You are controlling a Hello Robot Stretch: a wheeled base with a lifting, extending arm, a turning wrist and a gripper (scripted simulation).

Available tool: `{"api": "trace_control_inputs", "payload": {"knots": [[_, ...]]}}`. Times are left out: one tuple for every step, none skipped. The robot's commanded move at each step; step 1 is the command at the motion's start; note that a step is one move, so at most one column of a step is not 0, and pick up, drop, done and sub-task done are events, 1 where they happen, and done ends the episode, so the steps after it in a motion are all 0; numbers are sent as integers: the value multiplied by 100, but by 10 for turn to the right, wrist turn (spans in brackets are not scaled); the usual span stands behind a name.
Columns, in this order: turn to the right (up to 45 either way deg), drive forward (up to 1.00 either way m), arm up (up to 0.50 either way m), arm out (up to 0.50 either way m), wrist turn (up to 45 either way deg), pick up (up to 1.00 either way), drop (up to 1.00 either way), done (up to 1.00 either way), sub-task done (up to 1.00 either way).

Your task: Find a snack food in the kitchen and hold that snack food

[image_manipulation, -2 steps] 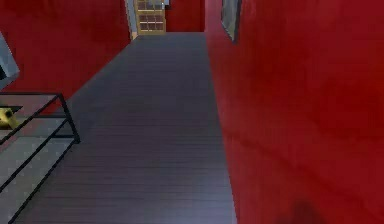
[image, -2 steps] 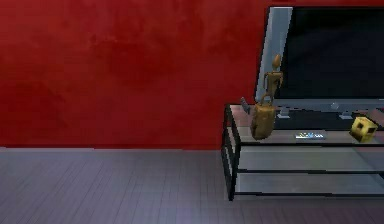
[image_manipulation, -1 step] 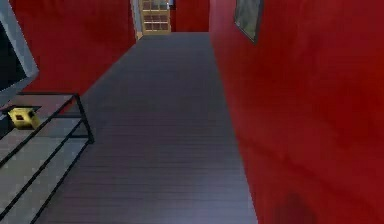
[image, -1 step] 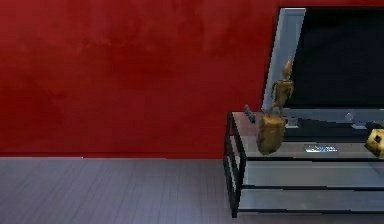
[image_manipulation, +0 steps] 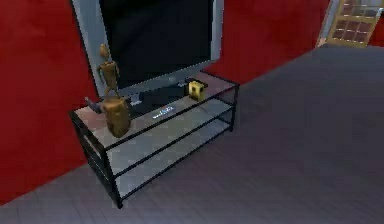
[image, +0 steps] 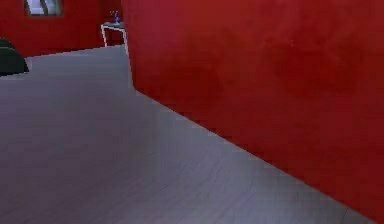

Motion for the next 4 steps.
{"api": "trace_control_inputs", "payload": {"knots": [[-450,0,0,0,0,0,0,0,0],[-30,0,0,0,0,0,0,0,0],[0,100,0,0,0,0,0,0,0],[-120,0,0,0,0,0,0,0,0]]}}
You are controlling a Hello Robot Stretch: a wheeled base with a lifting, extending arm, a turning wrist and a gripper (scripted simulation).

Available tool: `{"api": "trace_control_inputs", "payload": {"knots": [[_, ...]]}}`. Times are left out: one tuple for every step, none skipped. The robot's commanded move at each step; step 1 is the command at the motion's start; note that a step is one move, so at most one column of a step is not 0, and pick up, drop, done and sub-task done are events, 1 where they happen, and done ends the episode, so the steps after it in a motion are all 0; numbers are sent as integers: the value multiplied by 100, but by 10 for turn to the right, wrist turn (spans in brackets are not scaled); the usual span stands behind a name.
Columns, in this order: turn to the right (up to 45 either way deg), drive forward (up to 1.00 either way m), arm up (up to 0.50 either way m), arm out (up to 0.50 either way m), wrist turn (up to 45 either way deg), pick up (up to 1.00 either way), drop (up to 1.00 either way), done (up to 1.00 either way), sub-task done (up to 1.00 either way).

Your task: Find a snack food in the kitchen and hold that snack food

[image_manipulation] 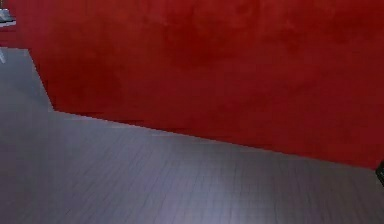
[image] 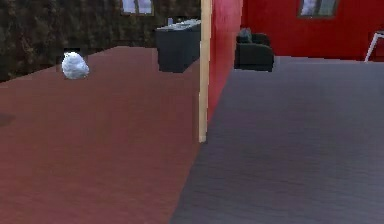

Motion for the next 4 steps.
{"api": "trace_control_inputs", "payload": {"knots": [[0,20,0,0,0,0,0,0,0],[-180,0,0,0,0,0,0,0,0],[0,55,0,0,0,0,0,0,0],[-360,0,0,0,0,0,0,0,0]]}}
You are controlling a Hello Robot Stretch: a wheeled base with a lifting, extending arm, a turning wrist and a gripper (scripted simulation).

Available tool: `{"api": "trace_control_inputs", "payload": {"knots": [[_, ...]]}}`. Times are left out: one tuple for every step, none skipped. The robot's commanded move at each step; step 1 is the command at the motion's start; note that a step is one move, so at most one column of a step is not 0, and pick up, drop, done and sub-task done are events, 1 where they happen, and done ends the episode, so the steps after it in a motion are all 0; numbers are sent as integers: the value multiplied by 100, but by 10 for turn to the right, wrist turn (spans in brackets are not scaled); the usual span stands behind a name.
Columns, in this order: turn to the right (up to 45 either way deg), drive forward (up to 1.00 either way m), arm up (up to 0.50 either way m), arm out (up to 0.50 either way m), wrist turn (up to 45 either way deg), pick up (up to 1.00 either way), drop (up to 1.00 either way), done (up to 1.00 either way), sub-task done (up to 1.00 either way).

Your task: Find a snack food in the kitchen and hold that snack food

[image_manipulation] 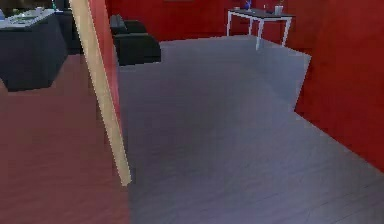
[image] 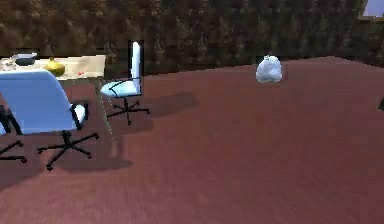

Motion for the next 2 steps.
{"api": "trace_control_inputs", "payload": {"knots": [[0,100,0,0,0,0,0,0,0],[0,100,0,0,0,0,0,0,0]]}}
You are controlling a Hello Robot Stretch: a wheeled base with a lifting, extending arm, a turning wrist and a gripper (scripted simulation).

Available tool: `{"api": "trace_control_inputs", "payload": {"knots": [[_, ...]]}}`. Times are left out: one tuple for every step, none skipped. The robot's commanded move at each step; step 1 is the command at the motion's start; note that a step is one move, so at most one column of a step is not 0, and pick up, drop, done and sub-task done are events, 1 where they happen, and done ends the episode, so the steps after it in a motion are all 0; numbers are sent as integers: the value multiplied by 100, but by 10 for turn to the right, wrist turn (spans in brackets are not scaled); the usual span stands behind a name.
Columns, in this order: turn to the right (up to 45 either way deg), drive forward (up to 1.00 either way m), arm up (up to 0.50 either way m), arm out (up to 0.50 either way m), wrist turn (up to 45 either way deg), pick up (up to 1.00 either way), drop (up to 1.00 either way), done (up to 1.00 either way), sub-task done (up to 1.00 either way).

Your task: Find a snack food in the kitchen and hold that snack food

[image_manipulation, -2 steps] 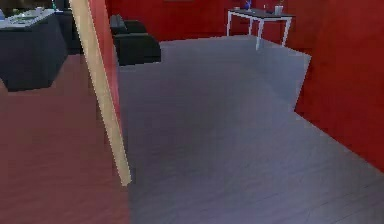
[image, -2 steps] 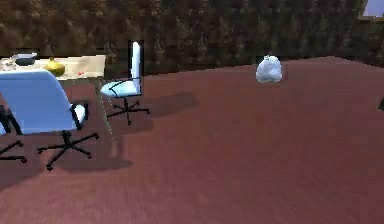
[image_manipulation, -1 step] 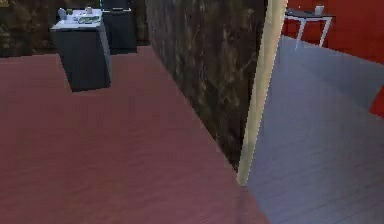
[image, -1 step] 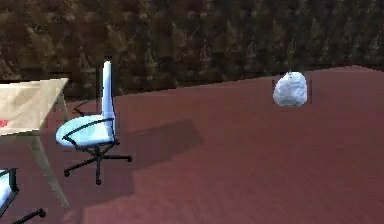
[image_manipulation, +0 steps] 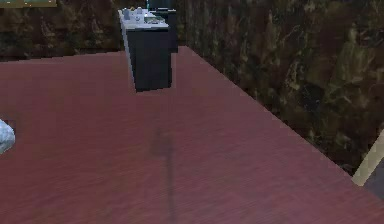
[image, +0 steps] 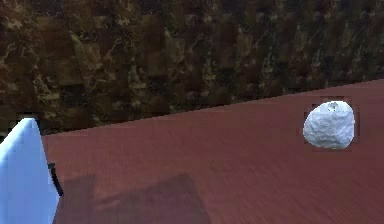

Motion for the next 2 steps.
{"api": "trace_control_inputs", "payload": {"knots": [[-60,0,0,0,0,0,0,0,0],[0,45,0,0,0,0,0,0,0]]}}
